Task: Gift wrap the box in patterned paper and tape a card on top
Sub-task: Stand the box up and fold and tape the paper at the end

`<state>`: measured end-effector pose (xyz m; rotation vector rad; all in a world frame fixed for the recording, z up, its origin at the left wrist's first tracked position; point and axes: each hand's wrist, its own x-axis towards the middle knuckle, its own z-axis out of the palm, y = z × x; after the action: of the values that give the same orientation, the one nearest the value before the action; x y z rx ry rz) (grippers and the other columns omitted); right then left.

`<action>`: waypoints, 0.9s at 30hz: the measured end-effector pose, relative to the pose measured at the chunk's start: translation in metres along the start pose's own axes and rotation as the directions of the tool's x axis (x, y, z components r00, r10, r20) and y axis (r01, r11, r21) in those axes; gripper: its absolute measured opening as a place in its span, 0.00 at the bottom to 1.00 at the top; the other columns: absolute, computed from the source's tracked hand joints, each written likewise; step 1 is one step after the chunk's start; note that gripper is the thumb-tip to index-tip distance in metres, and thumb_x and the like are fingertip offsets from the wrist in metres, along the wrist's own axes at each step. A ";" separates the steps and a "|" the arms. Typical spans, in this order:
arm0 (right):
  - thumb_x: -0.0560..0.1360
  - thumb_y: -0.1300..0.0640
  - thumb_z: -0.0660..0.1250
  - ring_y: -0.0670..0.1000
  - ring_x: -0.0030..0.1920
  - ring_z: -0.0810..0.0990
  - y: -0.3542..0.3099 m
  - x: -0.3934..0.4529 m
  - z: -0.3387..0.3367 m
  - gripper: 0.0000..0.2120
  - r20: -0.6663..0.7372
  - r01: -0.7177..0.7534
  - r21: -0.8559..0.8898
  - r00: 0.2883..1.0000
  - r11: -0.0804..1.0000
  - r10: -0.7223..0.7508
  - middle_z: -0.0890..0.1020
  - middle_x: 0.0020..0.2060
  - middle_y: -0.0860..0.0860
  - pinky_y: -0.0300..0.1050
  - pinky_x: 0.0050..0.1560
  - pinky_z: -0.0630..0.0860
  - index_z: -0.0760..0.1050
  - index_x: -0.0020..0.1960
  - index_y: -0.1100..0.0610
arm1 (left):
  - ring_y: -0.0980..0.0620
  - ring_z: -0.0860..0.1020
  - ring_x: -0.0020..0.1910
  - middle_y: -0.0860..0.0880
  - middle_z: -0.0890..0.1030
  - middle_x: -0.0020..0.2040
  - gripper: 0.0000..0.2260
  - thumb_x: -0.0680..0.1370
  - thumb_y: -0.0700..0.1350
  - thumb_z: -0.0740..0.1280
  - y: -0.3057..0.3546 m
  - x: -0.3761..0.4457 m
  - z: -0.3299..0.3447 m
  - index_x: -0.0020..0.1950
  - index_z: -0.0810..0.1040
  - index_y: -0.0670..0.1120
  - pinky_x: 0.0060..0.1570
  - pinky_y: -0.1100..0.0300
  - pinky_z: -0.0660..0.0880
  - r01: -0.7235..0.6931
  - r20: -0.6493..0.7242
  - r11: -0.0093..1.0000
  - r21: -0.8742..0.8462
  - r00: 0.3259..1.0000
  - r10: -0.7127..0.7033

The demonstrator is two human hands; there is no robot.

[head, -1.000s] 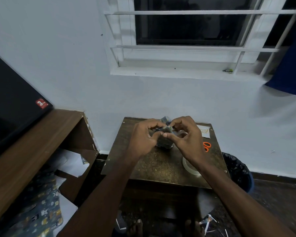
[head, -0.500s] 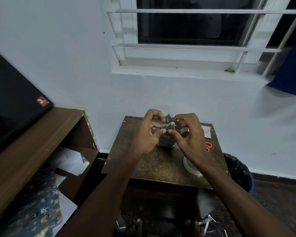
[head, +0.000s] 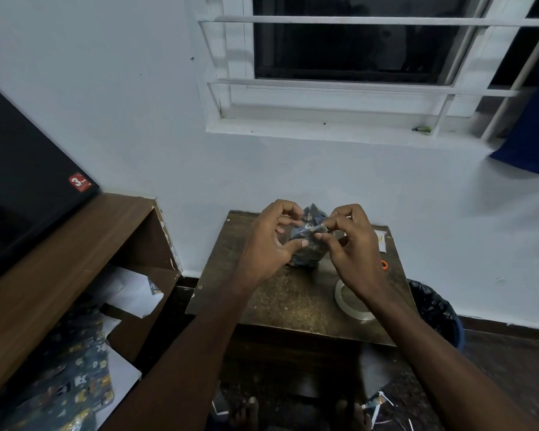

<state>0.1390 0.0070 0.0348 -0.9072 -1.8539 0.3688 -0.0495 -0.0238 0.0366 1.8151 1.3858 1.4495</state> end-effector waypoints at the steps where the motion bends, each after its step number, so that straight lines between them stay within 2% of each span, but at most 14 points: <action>1: 0.75 0.65 0.76 0.43 0.52 0.77 0.001 0.001 -0.001 0.06 0.002 -0.005 0.000 1.000 1.000 0.005 0.75 0.51 0.48 0.42 0.43 0.77 0.82 0.48 0.55 | 0.55 0.83 0.56 0.53 0.82 0.57 0.21 0.71 0.40 0.82 -0.002 0.000 0.000 0.59 0.79 0.48 0.50 0.62 0.75 -0.040 -0.028 0.997 0.063 0.999 0.041; 4: 0.76 0.65 0.75 0.45 0.52 0.79 0.002 0.002 -0.001 0.06 0.014 -0.015 0.008 1.000 1.000 0.015 0.75 0.52 0.48 0.43 0.44 0.78 0.82 0.48 0.56 | 0.56 0.80 0.56 0.52 0.81 0.55 0.17 0.68 0.43 0.84 -0.008 0.000 0.002 0.53 0.84 0.47 0.53 0.68 0.74 -0.115 -0.069 0.979 0.166 0.989 0.128; 6: 0.76 0.66 0.75 0.45 0.51 0.79 0.002 0.001 -0.001 0.05 0.021 -0.012 0.008 1.000 1.000 0.012 0.75 0.51 0.48 0.41 0.44 0.77 0.82 0.48 0.57 | 0.58 0.79 0.60 0.53 0.82 0.58 0.16 0.67 0.44 0.85 -0.010 0.000 0.003 0.52 0.85 0.48 0.56 0.72 0.72 -0.090 -0.087 0.985 0.148 0.991 0.104; 9: 0.77 0.66 0.73 0.46 0.50 0.79 0.001 0.000 -0.001 0.05 0.008 -0.001 0.031 1.000 1.000 0.001 0.77 0.50 0.49 0.43 0.43 0.77 0.81 0.49 0.58 | 0.58 0.82 0.61 0.53 0.85 0.59 0.17 0.68 0.42 0.85 -0.008 -0.001 0.000 0.54 0.85 0.47 0.55 0.70 0.76 0.029 -0.017 0.998 -0.057 0.999 -0.030; 12: 0.80 0.65 0.70 0.50 0.48 0.81 -0.002 -0.001 -0.003 0.04 -0.029 -0.064 0.133 0.997 0.989 0.069 0.81 0.47 0.48 0.55 0.44 0.80 0.79 0.50 0.57 | 0.53 0.85 0.59 0.50 0.86 0.58 0.20 0.68 0.36 0.84 -0.008 -0.001 -0.003 0.59 0.84 0.42 0.54 0.63 0.80 0.086 0.074 0.971 -0.225 0.995 -0.071; 13: 0.81 0.64 0.69 0.50 0.47 0.82 -0.004 -0.001 -0.004 0.04 -0.034 -0.100 0.172 0.994 0.980 0.107 0.82 0.47 0.47 0.57 0.43 0.81 0.79 0.51 0.57 | 0.53 0.84 0.60 0.49 0.86 0.60 0.22 0.68 0.36 0.84 -0.008 0.000 -0.004 0.60 0.85 0.43 0.56 0.61 0.81 0.087 0.083 0.970 -0.228 0.994 -0.069; 16: 0.82 0.64 0.67 0.49 0.46 0.82 -0.008 -0.002 -0.006 0.05 -0.027 -0.156 0.237 0.986 0.959 0.167 0.83 0.45 0.43 0.53 0.43 0.81 0.79 0.52 0.55 | 0.52 0.84 0.59 0.50 0.85 0.60 0.22 0.68 0.37 0.84 -0.008 0.002 -0.006 0.59 0.86 0.49 0.59 0.59 0.81 0.053 0.079 0.982 -0.181 0.996 -0.039; 21: 0.82 0.64 0.68 0.48 0.44 0.82 -0.009 -0.003 -0.005 0.04 0.000 -0.168 0.283 0.985 0.944 0.175 0.83 0.44 0.48 0.41 0.39 0.79 0.79 0.51 0.57 | 0.50 0.82 0.58 0.50 0.82 0.58 0.20 0.68 0.38 0.84 -0.010 0.004 -0.006 0.54 0.85 0.55 0.60 0.56 0.80 -0.034 0.013 0.996 -0.078 0.999 0.035; 24: 0.79 0.62 0.73 0.50 0.47 0.83 -0.006 0.001 -0.007 0.04 0.023 -0.163 0.310 0.986 0.937 0.164 0.84 0.46 0.49 0.49 0.43 0.82 0.81 0.51 0.55 | 0.52 0.81 0.59 0.49 0.81 0.58 0.18 0.69 0.38 0.83 -0.010 0.002 -0.007 0.53 0.83 0.54 0.60 0.57 0.79 -0.042 -0.010 0.999 -0.017 0.999 0.042; 27: 0.74 0.59 0.80 0.53 0.52 0.83 -0.004 0.001 -0.007 0.11 0.051 -0.133 0.280 0.991 0.951 0.123 0.83 0.50 0.48 0.55 0.48 0.82 0.82 0.54 0.54 | 0.50 0.81 0.59 0.50 0.81 0.57 0.19 0.69 0.38 0.82 -0.013 0.002 -0.006 0.51 0.82 0.57 0.60 0.48 0.80 -0.038 -0.048 0.998 -0.044 0.998 0.036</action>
<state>0.1433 0.0038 0.0409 -0.8290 -1.7206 0.7142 -0.0604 -0.0179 0.0288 1.7988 1.3379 1.5393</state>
